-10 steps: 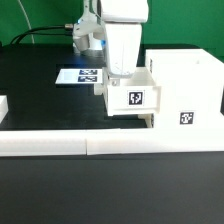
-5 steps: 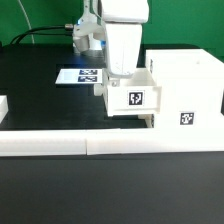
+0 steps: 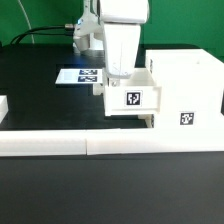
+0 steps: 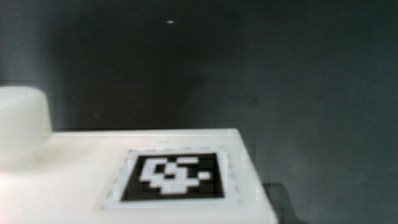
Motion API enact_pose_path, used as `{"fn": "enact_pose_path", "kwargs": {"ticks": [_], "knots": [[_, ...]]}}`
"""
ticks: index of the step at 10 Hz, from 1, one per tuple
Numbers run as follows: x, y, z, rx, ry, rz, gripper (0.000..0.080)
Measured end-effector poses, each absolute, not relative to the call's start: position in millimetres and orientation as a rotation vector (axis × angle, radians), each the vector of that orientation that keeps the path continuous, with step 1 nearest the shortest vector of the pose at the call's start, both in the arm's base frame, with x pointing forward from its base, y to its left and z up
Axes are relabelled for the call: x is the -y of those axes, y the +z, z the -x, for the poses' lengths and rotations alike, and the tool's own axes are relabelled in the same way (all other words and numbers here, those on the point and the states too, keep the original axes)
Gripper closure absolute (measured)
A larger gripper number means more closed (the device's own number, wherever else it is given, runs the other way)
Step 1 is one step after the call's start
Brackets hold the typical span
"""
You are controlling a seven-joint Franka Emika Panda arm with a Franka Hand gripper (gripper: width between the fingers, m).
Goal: Assemble drawer
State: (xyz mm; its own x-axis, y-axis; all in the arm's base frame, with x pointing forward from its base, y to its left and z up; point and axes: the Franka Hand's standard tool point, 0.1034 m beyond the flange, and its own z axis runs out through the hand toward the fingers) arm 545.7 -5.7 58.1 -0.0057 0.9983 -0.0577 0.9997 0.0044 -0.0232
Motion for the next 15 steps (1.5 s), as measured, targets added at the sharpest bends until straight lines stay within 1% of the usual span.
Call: {"fn": "enact_pose_path", "kwargs": {"ticks": [15], "knots": [[4.1, 58.2, -545.1, -2.225, -0.104, -2.181, 0.0756]]}}
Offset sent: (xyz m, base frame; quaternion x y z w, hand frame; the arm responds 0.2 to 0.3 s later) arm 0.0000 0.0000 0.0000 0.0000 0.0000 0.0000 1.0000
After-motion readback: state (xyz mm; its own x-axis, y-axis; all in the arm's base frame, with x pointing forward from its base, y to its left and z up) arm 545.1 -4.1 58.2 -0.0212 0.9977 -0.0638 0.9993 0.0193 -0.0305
